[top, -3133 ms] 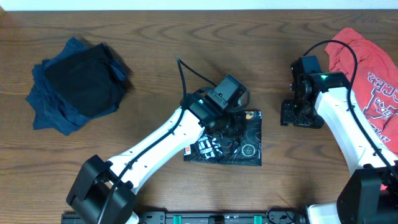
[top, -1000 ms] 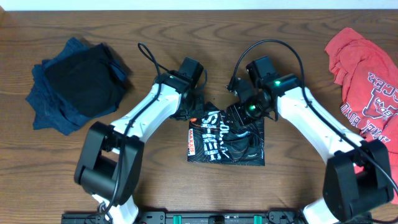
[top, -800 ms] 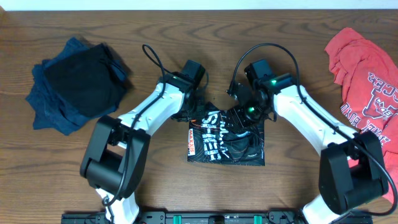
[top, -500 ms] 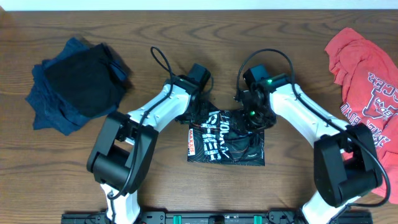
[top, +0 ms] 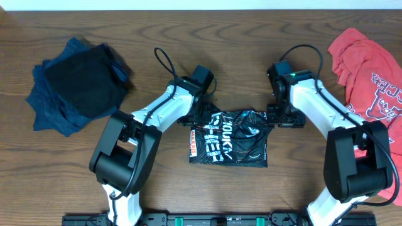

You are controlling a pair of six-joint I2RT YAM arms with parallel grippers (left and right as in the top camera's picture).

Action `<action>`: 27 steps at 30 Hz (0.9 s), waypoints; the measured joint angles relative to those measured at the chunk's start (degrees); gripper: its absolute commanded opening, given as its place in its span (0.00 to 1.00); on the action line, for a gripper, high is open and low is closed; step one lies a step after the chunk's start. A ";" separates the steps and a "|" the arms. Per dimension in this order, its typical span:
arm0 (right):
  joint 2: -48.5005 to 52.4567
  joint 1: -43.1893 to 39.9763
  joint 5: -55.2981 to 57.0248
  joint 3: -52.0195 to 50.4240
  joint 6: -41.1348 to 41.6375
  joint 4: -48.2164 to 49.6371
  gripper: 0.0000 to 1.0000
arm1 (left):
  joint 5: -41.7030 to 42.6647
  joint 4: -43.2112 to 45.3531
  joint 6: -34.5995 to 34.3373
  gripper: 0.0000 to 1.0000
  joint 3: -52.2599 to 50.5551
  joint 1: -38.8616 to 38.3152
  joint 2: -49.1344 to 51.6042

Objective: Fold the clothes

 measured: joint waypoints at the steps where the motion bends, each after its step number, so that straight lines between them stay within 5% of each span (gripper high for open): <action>1: -0.02 -0.35 0.00 0.00 0.26 -0.04 0.57 | 0.00 0.00 0.00 0.39 0.00 0.00 0.00; 18: -14.99 6.64 -22.62 0.11 -11.61 4.00 0.55 | -0.02 0.00 0.00 0.39 0.00 0.00 0.00; 27: -11.34 16.33 -22.73 -0.96 -13.00 4.15 0.56 | -0.13 0.02 0.00 0.39 0.00 0.00 0.00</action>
